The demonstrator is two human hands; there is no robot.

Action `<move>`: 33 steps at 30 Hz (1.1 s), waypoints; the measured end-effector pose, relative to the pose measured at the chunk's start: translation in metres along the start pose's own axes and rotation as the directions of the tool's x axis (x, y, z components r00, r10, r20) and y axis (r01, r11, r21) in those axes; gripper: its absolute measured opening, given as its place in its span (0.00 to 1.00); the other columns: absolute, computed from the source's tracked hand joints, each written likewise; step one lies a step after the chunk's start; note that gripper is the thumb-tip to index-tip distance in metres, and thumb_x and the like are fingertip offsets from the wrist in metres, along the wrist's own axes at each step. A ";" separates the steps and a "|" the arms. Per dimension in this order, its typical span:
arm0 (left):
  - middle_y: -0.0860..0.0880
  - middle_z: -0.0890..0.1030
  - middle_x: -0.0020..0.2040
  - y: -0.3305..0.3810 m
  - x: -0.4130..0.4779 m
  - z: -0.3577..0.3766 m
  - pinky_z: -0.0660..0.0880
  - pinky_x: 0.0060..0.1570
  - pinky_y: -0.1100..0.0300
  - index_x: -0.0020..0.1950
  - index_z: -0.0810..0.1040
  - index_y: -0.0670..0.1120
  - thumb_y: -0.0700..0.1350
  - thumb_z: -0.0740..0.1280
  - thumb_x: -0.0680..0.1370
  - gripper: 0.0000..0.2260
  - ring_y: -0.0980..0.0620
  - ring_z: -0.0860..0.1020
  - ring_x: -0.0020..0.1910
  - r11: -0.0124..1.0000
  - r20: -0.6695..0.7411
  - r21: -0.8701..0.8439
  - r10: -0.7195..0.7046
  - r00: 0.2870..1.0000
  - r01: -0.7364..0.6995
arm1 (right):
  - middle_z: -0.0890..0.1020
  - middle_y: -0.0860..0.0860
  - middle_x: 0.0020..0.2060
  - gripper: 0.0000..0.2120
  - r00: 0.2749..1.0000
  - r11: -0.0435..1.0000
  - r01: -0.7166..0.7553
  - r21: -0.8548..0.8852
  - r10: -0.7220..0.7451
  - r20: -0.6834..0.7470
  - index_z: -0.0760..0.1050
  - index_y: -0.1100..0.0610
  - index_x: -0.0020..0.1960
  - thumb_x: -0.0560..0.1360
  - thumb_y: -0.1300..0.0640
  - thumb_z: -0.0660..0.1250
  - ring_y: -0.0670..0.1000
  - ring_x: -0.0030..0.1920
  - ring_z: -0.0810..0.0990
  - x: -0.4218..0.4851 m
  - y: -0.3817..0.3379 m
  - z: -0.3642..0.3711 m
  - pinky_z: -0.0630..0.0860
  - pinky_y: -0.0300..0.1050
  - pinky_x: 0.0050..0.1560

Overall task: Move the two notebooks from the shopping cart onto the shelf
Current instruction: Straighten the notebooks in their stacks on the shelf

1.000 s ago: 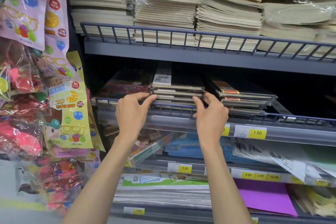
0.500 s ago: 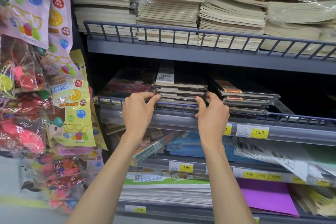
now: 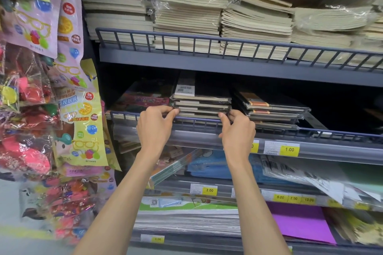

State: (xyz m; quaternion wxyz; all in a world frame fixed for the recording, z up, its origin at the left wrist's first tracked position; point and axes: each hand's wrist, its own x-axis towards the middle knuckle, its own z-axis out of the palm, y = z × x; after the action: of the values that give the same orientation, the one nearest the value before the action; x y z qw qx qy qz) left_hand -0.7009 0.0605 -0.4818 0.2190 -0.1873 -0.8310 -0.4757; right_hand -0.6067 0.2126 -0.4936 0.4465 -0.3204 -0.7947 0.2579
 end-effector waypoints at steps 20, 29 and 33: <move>0.49 0.86 0.55 0.002 -0.014 -0.006 0.78 0.57 0.50 0.61 0.85 0.49 0.54 0.69 0.79 0.14 0.48 0.82 0.58 0.999 -0.016 -0.044 -0.019 1.000 0.018 | 0.87 0.52 0.49 0.17 0.999 0.991 0.038 0.125 -0.037 -0.011 0.78 0.57 0.68 0.81 0.52 0.67 0.50 0.34 0.85 -0.020 -0.004 -0.037 0.81 0.44 0.42; 0.61 0.83 0.47 0.048 -0.054 -0.001 0.77 0.41 0.53 0.58 0.83 0.52 0.52 0.68 0.81 0.09 0.53 0.76 0.30 0.963 -0.037 -0.225 0.144 0.989 -0.149 | 0.84 0.41 0.41 0.09 0.980 0.987 0.031 0.159 0.001 -0.200 0.84 0.52 0.54 0.78 0.49 0.70 0.43 0.40 0.83 -0.015 0.020 -0.100 0.79 0.42 0.45; 0.62 0.83 0.46 0.081 -0.065 0.021 0.78 0.39 0.55 0.59 0.83 0.50 0.50 0.69 0.80 0.09 0.55 0.76 0.32 0.935 0.045 -0.310 0.196 0.980 -0.173 | 0.85 0.43 0.44 0.10 0.962 0.992 -0.011 0.123 0.044 -0.268 0.83 0.51 0.55 0.78 0.47 0.70 0.46 0.40 0.82 -0.004 0.042 -0.122 0.79 0.48 0.46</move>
State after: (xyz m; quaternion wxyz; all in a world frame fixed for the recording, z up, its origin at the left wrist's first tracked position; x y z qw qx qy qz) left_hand -0.6088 0.1110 -0.4695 0.1999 -0.3138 -0.7341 -0.5681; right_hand -0.4863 0.2525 -0.4682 0.5656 -0.3360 -0.7048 0.2653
